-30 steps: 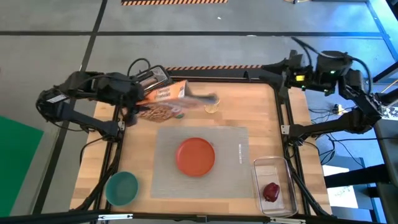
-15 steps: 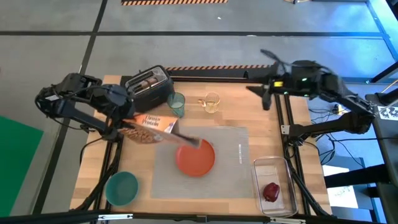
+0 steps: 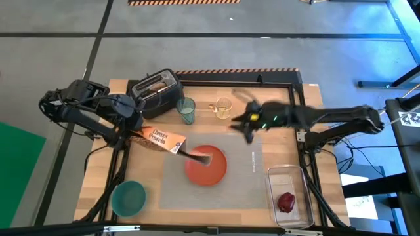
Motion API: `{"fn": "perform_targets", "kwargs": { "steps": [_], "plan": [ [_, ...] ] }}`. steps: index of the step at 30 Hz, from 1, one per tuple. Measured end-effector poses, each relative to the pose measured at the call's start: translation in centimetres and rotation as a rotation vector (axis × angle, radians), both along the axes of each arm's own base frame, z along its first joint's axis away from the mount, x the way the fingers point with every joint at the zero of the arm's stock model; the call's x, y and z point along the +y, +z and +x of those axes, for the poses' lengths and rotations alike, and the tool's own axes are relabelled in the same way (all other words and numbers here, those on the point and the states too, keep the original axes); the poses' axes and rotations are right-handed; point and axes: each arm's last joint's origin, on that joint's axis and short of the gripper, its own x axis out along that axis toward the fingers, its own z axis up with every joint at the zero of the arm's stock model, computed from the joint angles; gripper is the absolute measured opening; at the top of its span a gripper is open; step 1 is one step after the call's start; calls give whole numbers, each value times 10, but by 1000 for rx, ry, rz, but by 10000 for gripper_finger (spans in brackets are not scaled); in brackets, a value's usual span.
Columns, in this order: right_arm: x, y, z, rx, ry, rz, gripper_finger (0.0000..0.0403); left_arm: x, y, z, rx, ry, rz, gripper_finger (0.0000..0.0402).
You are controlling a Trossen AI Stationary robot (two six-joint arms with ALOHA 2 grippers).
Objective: Arrange a breakfast setting
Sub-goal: Pour the cereal into the green bowl
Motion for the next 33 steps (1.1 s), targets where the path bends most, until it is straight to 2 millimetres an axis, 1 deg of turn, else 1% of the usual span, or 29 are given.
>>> {"fn": "perform_targets", "kwargs": {
  "steps": [3, 6, 9, 13, 16, 18, 20, 22, 26, 28, 33],
  "plan": [
    [21, -26, 23, 58, -62, 11, 172, -1, 0, -1, -11, -87, 23, 120],
    [41, -47, 42, 96, -176, 45, 172, 0, 1, -4, -33, -190, 68, 120],
    [67, -63, 63, 79, -246, 95, 172, 1, 3, -10, -65, -286, 128, 120],
    [101, -82, 94, 77, -242, 136, 172, 1, 4, -14, -100, -418, 202, 120],
    [120, -90, 112, 104, -245, 158, 172, 1, 4, -14, -112, -488, 245, 120],
    [130, -88, 125, 106, -237, 165, 172, 1, 4, -14, -116, -512, 259, 120],
    [138, -88, 133, 140, -227, 145, 172, 1, 3, -13, -112, -516, 260, 120],
    [145, -81, 139, 150, -214, 130, 172, 1, 0, -11, -97, -526, 263, 120],
    [151, -69, 144, 169, -175, 66, 172, 0, -10, -6, -58, -596, 312, 120],
    [150, -67, 143, 191, -177, 57, 172, 0, -15, -5, -43, -635, 331, 120],
    [149, -67, 144, 184, -217, 102, 172, -6, -22, -3, -35, -749, 338, 120]
  ]
}}
